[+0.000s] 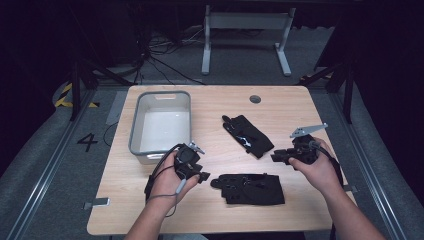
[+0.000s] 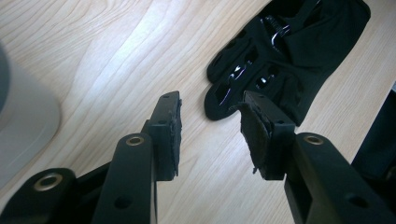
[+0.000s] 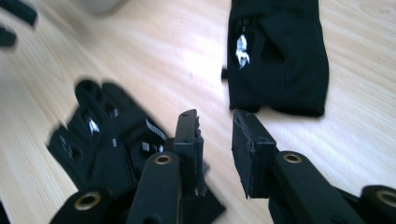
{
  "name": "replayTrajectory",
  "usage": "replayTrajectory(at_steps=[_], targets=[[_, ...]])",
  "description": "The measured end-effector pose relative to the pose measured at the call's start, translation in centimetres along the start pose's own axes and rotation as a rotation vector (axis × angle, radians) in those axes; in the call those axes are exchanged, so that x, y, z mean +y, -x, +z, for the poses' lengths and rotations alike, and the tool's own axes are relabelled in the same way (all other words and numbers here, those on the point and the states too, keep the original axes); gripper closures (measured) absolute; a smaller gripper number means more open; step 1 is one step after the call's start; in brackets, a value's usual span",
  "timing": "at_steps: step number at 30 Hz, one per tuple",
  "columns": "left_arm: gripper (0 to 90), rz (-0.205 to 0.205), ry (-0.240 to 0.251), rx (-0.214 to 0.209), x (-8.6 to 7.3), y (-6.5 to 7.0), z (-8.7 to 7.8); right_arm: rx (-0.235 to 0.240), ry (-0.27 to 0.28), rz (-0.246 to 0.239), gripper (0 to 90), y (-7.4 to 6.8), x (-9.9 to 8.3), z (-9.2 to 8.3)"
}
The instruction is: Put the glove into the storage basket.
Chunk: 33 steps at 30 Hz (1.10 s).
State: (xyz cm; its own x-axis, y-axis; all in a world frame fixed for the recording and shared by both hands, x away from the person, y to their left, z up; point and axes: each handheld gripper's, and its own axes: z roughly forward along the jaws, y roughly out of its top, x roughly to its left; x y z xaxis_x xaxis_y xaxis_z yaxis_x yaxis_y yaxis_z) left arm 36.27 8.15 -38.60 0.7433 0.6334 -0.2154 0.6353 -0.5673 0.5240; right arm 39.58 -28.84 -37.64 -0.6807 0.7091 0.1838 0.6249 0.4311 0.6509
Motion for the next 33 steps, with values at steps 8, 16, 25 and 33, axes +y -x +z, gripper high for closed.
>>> replayTrajectory(at_steps=[8, 16, 25, 33], targets=[[58.5, -0.023, 0.006, 0.017, -1.0, -0.5, -0.6, -0.035, -0.018, 0.064, 73.6, 3.3, 3.0, 2.8], [58.3, -0.036, 0.011, 0.026, -1.3, -0.9, -0.7, -0.102, -0.054, 0.114, 71.6, 6.2, 4.2, 6.0], [58.1, -0.027, -0.002, 0.027, -1.0, -0.9, -0.2, -0.174, -0.105, 0.149, 67.1, 8.1, 3.9, 8.4], [57.6, -0.024, -0.006, 0.026, -0.9, -0.9, 0.0, -0.186, -0.142, 0.139, 61.5, 8.2, 4.1, 9.4]])
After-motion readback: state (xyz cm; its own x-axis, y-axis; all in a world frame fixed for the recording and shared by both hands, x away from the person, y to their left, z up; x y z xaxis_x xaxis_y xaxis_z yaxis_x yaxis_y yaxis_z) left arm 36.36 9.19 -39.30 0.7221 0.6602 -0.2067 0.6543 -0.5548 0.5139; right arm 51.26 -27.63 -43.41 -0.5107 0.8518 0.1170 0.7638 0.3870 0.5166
